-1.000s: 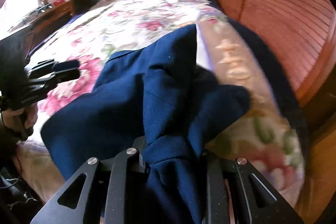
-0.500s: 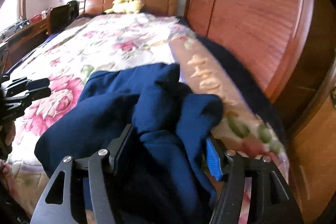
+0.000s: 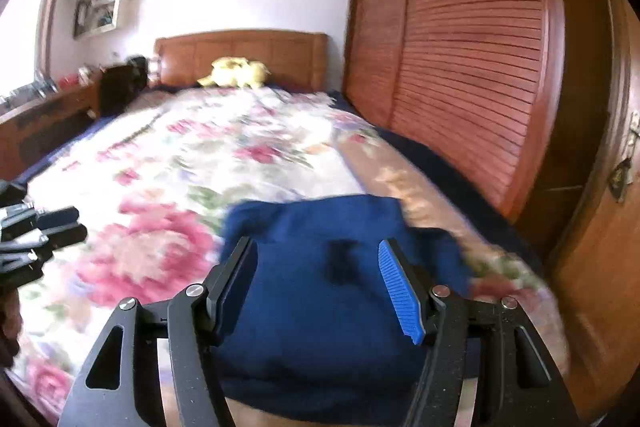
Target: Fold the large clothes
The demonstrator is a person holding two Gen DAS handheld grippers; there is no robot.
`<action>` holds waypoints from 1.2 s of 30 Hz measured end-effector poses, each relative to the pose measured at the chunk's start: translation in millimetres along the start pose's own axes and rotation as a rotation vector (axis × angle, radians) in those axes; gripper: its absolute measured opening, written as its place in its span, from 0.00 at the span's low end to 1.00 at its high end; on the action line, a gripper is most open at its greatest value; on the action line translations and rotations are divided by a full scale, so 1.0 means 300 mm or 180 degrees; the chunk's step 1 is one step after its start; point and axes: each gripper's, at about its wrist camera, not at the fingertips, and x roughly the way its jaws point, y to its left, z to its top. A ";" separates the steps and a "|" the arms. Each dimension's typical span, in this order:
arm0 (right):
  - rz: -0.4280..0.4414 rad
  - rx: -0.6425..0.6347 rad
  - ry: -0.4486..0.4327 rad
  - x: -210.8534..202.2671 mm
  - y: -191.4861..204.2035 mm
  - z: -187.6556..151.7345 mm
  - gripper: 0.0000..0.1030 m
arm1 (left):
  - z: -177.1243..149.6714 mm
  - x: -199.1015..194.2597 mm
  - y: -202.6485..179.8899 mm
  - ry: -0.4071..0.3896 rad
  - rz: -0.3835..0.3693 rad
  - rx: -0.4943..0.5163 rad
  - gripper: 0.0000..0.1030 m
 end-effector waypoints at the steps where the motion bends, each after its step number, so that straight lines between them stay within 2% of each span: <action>1: 0.0093 0.0034 -0.0028 -0.003 0.044 -0.006 0.63 | -0.014 -0.030 0.027 -0.0011 0.0074 -0.0034 0.35; 6: 0.0488 0.0146 -0.0101 -0.010 0.240 -0.042 0.63 | -0.072 -0.153 0.171 -0.0045 0.0446 -0.0181 0.35; 11: 0.0683 0.0130 -0.0137 0.000 0.378 -0.051 0.63 | -0.117 -0.228 0.295 -0.0106 0.0810 -0.0241 0.35; 17: 0.0814 0.0044 -0.0135 0.022 0.460 -0.049 0.65 | -0.150 -0.270 0.400 -0.0132 0.0983 -0.0362 0.35; 20: 0.0884 0.0033 -0.0137 0.082 0.486 -0.014 0.75 | -0.146 -0.284 0.443 -0.0168 0.1037 -0.0432 0.35; 21: 0.0919 0.0036 -0.0143 0.111 0.497 -0.006 0.83 | -0.144 -0.292 0.456 -0.0185 0.1066 -0.0452 0.35; 24: 0.1018 0.0055 -0.0244 0.141 0.535 0.015 0.87 | -0.130 -0.299 0.499 -0.0277 0.1184 -0.0506 0.35; 32: 0.0984 -0.0067 -0.0384 0.213 0.647 -0.019 0.87 | -0.152 -0.282 0.602 -0.0475 0.1306 -0.0585 0.35; 36: 0.0917 -0.0113 -0.0413 0.240 0.662 -0.062 0.87 | -0.185 -0.269 0.630 -0.0462 0.1326 -0.0601 0.35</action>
